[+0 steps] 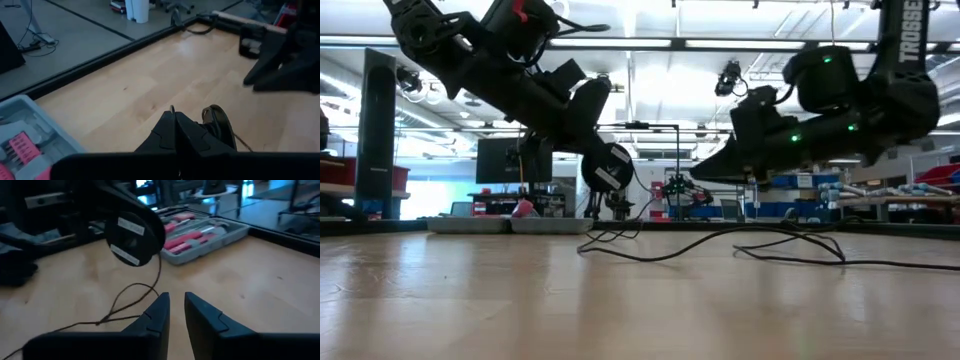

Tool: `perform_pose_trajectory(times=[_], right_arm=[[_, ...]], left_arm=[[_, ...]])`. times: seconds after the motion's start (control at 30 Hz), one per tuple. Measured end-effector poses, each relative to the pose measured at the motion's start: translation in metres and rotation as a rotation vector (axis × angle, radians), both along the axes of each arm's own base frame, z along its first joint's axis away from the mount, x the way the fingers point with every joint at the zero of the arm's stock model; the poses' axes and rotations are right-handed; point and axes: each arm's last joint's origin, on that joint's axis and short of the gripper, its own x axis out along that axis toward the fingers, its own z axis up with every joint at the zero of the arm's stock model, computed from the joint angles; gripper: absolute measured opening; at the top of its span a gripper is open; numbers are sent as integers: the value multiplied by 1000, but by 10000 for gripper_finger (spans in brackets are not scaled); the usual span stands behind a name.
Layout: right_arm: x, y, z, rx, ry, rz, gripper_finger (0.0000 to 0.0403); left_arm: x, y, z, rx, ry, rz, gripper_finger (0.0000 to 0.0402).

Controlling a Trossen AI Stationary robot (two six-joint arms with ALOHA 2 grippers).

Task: Coil cords
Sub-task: Coil the black wire onto the spool

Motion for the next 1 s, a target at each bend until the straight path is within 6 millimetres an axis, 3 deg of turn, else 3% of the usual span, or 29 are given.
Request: perform_pose_trajectory(times=[0.17,0.4,0.7,0.83,1.0], right_arm=[[7,2,3,47,-21,68,82],[28,16,3,138,-12,45,148],[61,21,-23,232,-26,-55,221],[66,20,-22,282,-70,-71,218],[65,25,-23,315,-63,-67,161]], left_arm=[[1,0,2,18,-9,-3,0],[2,0,6,49,-30,-13,0],[3,0,7,66,-29,-18,0],[2,0,7,66,-27,-19,0],[3,0,7,66,-33,-19,0]])
